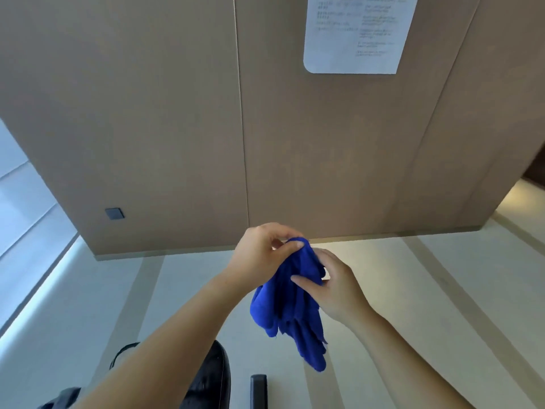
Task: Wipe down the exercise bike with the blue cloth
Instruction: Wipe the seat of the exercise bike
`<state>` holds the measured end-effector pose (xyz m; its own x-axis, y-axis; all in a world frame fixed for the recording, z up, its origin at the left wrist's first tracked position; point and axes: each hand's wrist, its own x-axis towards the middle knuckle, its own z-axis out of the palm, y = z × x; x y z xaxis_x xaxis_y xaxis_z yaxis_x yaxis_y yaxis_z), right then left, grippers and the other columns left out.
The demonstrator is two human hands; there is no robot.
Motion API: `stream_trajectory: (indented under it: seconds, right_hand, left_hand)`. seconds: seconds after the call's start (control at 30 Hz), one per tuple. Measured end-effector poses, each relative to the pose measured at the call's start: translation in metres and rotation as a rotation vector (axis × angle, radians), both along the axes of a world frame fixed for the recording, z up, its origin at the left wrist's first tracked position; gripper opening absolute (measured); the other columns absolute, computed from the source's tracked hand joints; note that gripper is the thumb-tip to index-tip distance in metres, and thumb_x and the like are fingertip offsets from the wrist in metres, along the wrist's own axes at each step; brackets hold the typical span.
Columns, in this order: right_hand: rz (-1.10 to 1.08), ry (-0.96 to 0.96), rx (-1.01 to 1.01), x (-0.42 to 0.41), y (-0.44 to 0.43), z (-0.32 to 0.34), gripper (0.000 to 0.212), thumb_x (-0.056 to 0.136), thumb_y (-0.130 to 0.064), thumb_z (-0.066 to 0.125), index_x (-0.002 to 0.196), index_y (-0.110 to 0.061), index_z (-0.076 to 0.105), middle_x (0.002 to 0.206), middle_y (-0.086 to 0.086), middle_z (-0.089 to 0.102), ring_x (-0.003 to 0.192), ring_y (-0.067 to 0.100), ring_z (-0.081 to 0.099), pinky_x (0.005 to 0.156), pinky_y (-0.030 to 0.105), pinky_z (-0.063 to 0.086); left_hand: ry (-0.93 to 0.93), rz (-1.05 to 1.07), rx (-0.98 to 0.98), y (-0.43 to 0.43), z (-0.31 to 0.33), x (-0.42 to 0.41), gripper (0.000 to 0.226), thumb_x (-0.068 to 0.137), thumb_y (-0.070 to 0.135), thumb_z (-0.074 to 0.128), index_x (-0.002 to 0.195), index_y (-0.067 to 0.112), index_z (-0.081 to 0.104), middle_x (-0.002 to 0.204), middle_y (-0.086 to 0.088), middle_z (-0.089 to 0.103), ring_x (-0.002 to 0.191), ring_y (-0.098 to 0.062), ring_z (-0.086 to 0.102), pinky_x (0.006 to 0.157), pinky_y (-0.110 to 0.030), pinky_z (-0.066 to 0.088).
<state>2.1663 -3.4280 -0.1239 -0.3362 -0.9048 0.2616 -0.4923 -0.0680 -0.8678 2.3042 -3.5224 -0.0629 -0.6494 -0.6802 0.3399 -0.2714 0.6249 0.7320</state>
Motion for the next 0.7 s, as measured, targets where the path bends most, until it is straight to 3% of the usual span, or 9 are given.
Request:
stream_trajectory:
  seconds: [0.07, 0.13, 0.23, 0.3, 0.33, 0.43, 0.5, 0.6, 0.7]
  right_hand:
    - [0.014, 0.021, -0.017, -0.013, -0.011, 0.004, 0.021, 0.082, -0.025, 0.067, 0.093, -0.041, 0.06, 0.089, -0.02, 0.065, 0.084, 0.003, 0.061, 0.069, 0.016, 0.045]
    - [0.062, 0.026, -0.023, -0.025, -0.021, 0.006, 0.018, 0.084, -0.019, 0.064, 0.089, -0.036, 0.061, 0.084, -0.016, 0.066, 0.079, 0.006, 0.061, 0.066, 0.02, 0.047]
    - [0.152, 0.057, -0.049, -0.035, -0.032, 0.008, 0.032, 0.08, -0.005, 0.058, 0.084, -0.036, 0.06, 0.082, -0.017, 0.064, 0.078, 0.005, 0.058, 0.064, 0.012, 0.043]
    - [0.212, 0.071, -0.061, -0.038, -0.039, 0.008, 0.043, 0.073, 0.004, 0.052, 0.082, -0.037, 0.06, 0.084, -0.019, 0.063, 0.081, 0.004, 0.058, 0.065, 0.011, 0.041]
    - [0.244, 0.072, -0.064, -0.039, -0.043, 0.008, 0.044, 0.072, 0.006, 0.05, 0.082, -0.036, 0.06, 0.085, -0.018, 0.063, 0.082, 0.004, 0.058, 0.066, 0.011, 0.042]
    - [0.334, 0.063, -0.083, -0.037, -0.052, 0.009, 0.042, 0.072, 0.005, 0.052, 0.08, -0.035, 0.061, 0.085, -0.018, 0.063, 0.081, 0.003, 0.059, 0.065, 0.008, 0.04]
    - [0.386, 0.063, -0.107, -0.032, -0.057, 0.011, 0.038, 0.072, 0.002, 0.056, 0.077, -0.035, 0.063, 0.083, -0.018, 0.062, 0.077, 0.003, 0.058, 0.062, 0.007, 0.039]
    - [0.467, 0.051, -0.141, -0.018, -0.065, 0.016, 0.032, 0.072, -0.004, 0.063, 0.076, -0.036, 0.064, 0.083, -0.017, 0.061, 0.076, 0.004, 0.059, 0.062, 0.008, 0.041]
    - [0.54, 0.025, -0.166, 0.003, -0.071, 0.017, 0.03, 0.073, -0.007, 0.068, 0.076, -0.037, 0.064, 0.083, -0.015, 0.061, 0.076, 0.005, 0.059, 0.063, 0.01, 0.043]
  left_hand:
    - [-0.004, 0.03, -0.004, -0.002, 0.0, -0.005, 0.012, 0.086, 0.028, 0.063, 0.082, 0.036, 0.07, 0.076, 0.025, 0.065, 0.071, 0.004, 0.059, 0.067, -0.01, 0.045]
    - [-0.002, 0.068, 0.039, -0.005, -0.004, -0.006, 0.008, 0.084, 0.032, 0.064, 0.083, 0.039, 0.067, 0.079, 0.026, 0.065, 0.072, 0.004, 0.059, 0.068, -0.007, 0.044]
    - [-0.104, 0.107, 0.171, -0.004, -0.019, 0.001, 0.03, 0.073, 0.042, 0.074, 0.098, 0.049, 0.059, 0.094, 0.028, 0.062, 0.084, 0.005, 0.058, 0.076, -0.011, 0.046]
    - [-0.231, 0.145, 0.233, 0.001, -0.035, 0.005, 0.045, 0.07, 0.042, 0.076, 0.11, 0.043, 0.057, 0.105, 0.025, 0.061, 0.099, 0.004, 0.056, 0.085, -0.019, 0.046]
    - [-0.264, 0.171, 0.233, 0.004, -0.042, 0.007, 0.04, 0.074, 0.038, 0.075, 0.11, 0.038, 0.059, 0.107, 0.023, 0.063, 0.102, 0.003, 0.056, 0.088, -0.022, 0.046]
    - [-0.196, 0.312, 0.235, 0.014, -0.05, 0.016, 0.007, 0.086, 0.02, 0.062, 0.093, 0.024, 0.063, 0.093, 0.012, 0.068, 0.09, -0.002, 0.063, 0.087, -0.029, 0.049]
    - [-0.146, 0.411, 0.25, 0.021, -0.048, 0.026, 0.01, 0.09, 0.015, 0.053, 0.089, 0.025, 0.058, 0.089, 0.011, 0.066, 0.082, -0.006, 0.065, 0.081, -0.028, 0.05]
    - [-0.116, 0.53, 0.205, 0.031, -0.039, 0.044, 0.023, 0.091, 0.012, 0.044, 0.09, 0.032, 0.052, 0.086, 0.016, 0.06, 0.067, 0.0, 0.058, 0.067, -0.013, 0.045]
    - [-0.083, 0.643, 0.124, 0.041, -0.03, 0.067, 0.028, 0.088, 0.009, 0.041, 0.09, 0.035, 0.051, 0.088, 0.012, 0.059, 0.067, 0.001, 0.053, 0.063, -0.008, 0.04]
